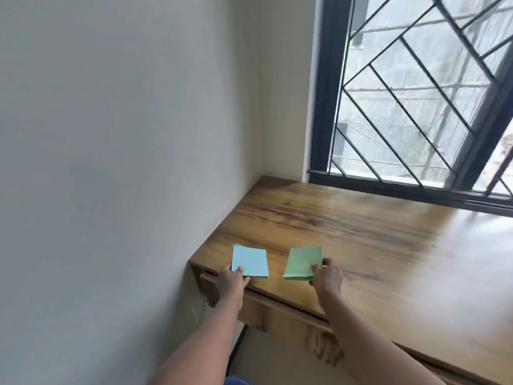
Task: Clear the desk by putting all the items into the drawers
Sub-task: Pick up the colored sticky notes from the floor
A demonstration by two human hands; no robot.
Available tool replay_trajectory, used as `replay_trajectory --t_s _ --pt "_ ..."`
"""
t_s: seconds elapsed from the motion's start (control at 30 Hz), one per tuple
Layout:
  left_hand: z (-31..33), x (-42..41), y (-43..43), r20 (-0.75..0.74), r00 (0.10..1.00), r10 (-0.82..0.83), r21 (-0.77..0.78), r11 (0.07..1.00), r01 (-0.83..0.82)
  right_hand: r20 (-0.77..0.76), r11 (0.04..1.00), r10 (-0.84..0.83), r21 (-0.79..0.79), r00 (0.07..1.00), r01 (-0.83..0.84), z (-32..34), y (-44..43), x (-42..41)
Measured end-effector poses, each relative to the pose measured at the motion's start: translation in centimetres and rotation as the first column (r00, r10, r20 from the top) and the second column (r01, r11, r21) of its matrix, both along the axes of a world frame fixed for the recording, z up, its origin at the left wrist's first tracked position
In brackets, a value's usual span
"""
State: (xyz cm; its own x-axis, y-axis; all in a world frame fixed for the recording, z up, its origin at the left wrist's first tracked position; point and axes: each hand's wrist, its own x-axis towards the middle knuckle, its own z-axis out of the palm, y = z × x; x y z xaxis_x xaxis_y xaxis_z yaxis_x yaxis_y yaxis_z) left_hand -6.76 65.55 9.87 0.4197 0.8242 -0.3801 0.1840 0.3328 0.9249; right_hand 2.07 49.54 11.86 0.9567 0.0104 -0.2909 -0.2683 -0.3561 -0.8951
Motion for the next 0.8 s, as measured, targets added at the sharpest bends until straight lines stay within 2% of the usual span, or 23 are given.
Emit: replay_trajectory --t_s 0.2,0.27,0.33,0.4,0.47,0.53,0.63,0.8 --pt "0.2 6.6 1.3 -0.103 0.995 -0.016 0.04 0.999 0.02 -0.065 0.997 0.058 -0.054 0.996 -0.062 -0.1 2.0 6.1" --pt "0.4 8.1 1.2 -0.154 0.986 -0.064 0.096 0.992 0.079 -0.077 0.99 0.065 -0.123 0.995 -0.074 0.0 2.6 7.7" --pt "0.4 9.1 1.1 -0.231 0.969 -0.088 0.184 0.974 0.132 -0.065 0.978 0.002 -0.21 0.998 -0.016 0.1 3.2 8.5" --pt "0.3 9.5 1.1 -0.343 0.936 -0.082 0.276 0.943 0.184 -0.026 0.937 -0.078 -0.342 0.997 0.064 -0.1 3.9 8.5" --pt "0.3 9.5 1.0 -0.422 0.905 -0.056 0.343 0.914 0.217 0.045 0.905 -0.065 -0.417 0.997 0.078 -0.7 4.7 8.1" --pt "0.0 8.9 1.1 -0.432 0.901 -0.031 0.388 0.896 0.217 0.116 0.898 0.022 -0.439 0.993 0.032 -1.4 5.9 7.5" --pt "-0.4 7.3 1.3 -0.429 0.903 0.002 0.443 0.872 0.209 0.14 0.889 0.212 -0.438 0.967 -0.132 -2.3 8.0 5.8" --pt "-1.3 2.9 0.3 -0.38 0.914 0.141 0.536 0.839 0.094 0.222 0.795 0.505 -0.495 0.834 -0.35 -2.6 10.4 0.6"
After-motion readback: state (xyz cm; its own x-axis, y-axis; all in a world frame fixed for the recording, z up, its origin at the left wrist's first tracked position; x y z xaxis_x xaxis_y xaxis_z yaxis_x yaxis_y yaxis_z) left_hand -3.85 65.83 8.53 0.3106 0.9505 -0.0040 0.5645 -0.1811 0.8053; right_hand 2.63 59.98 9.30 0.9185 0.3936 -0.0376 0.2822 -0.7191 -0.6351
